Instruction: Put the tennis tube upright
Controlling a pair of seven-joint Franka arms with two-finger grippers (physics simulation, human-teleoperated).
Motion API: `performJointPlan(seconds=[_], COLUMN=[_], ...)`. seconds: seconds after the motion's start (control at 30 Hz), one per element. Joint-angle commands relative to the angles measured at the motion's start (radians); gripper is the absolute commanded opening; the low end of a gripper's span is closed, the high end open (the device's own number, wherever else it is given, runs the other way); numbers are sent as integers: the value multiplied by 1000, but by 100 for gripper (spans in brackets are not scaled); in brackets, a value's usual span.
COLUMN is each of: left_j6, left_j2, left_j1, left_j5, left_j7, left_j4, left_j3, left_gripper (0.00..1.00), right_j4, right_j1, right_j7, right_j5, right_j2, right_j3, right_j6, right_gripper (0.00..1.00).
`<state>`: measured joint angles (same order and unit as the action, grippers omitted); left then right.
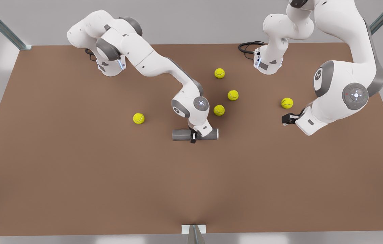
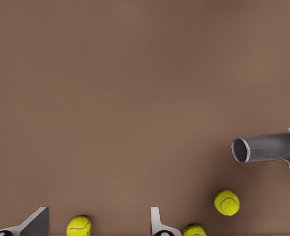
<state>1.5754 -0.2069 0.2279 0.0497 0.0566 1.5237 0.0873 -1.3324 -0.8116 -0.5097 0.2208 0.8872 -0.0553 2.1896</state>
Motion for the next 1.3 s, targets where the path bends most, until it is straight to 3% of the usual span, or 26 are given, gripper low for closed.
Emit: performJointPlan(seconds=[0.0, 0.07, 0.1, 0.17, 0.2, 0.27, 0.33, 0.4, 0.43, 0.47, 0.6, 0.67, 0.73, 0.77, 0.93, 1.1, 1.27], left_j6=[3, 3, 3, 3, 3, 0, -37, -41, -8, 31, 270, 383, 619, 650, 681, 681, 673], left_j2=[1, 1, 1, 1, 0, -37, -134, -256, -272, -287, -272, -264, -200, -204, -336, -344, -341], left_j1=[1, 1, -1, 1, -1, -1, 25, -27, -45, -45, -15, 31, 53, 50, 91, 85, 85], left_j5=[-1, -1, -1, 1, -1, 2, 1, 152, 464, 620, 894, 950, 1015, 1047, 1108, 1251, 1257], left_j7=[0, 0, 0, 2, 0, 8, 19, 14, -75, -194, -515, -669, -669, -761, -1057, -1041, -988], left_j4=[0, 0, 0, -2, -19, -27, -43, -19, 96, 183, 397, 438, 541, 558, 532, 527, 523], left_j3=[0, 0, 0, 0, 0, 0, 2, 23, 117, 150, 147, 144, 45, 22, 0, -50, -97], left_gripper=[100, 100, 100, 100, 100, 100, 100, 100, 100, 100, 100, 100, 100, 100, 100, 100, 100], right_j4=[1, 1, 5, 18, 18, 186, 245, 289, 305, 308, 317, 318, 349, 349, 348, 340, 340], right_j1=[-1, 3, 15, 67, 136, 368, 577, 727, 739, 752, 772, 753, 772, 749, 697, 677, 674], right_j7=[-216, -216, -216, -121, -46, 572, 743, 593, 585, 588, 588, 590, 580, 582, 591, 590, 588], right_j5=[-14, -26, -138, -313, -334, -311, -302, -279, -278, -278, -278, -279, -276, -184, -150, -146, -149], right_j2=[-5, -16, -79, -272, -370, -445, -445, -444, -442, -442, -442, -445, -447, -444, -445, -442, -442], right_j3=[0, 0, 0, -2, -2, 17, 14, 12, 15, 14, 12, 8, 12, 3, 3, 5, 5], right_j6=[9, -1, -62, -321, -466, -912, -975, -969, -962, -959, -961, -961, -959, -961, -961, -969, -969], right_gripper=[100, 100, 100, 100, 100, 100, 100, 100, 100, 100, 100, 100, 100, 100, 100, 100, 100])
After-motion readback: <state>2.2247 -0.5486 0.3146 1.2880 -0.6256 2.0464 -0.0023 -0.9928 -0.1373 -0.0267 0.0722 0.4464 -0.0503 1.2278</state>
